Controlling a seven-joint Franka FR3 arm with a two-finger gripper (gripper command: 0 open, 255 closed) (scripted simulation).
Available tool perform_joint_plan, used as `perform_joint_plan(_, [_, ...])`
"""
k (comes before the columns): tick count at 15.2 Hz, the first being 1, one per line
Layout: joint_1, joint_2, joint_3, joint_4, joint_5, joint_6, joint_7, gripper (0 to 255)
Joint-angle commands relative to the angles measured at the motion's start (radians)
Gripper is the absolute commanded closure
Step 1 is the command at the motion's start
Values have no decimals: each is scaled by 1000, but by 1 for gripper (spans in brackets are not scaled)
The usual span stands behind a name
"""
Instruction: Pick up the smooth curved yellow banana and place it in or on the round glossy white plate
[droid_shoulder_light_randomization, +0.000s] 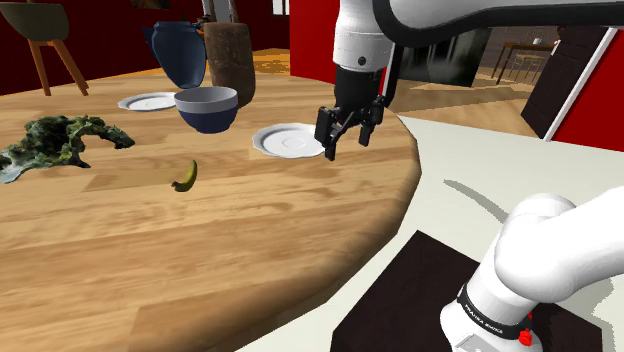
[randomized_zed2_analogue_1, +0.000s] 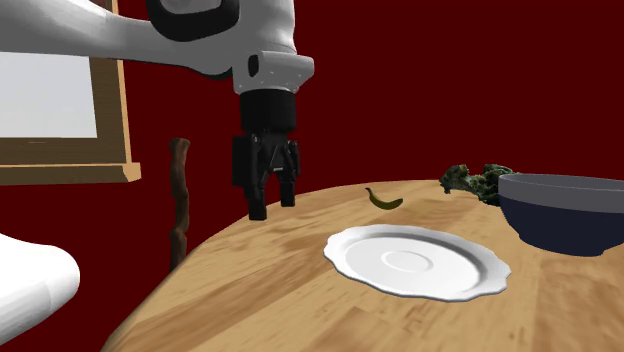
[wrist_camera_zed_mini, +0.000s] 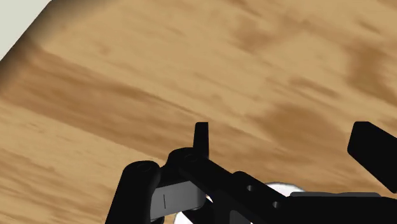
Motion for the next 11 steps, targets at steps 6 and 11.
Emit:
perform_joint_plan(6, [-55,221,189,207,9,8,320,0])
perform_joint_plan(11, [-94,435,330,405,-63,-5,572,0])
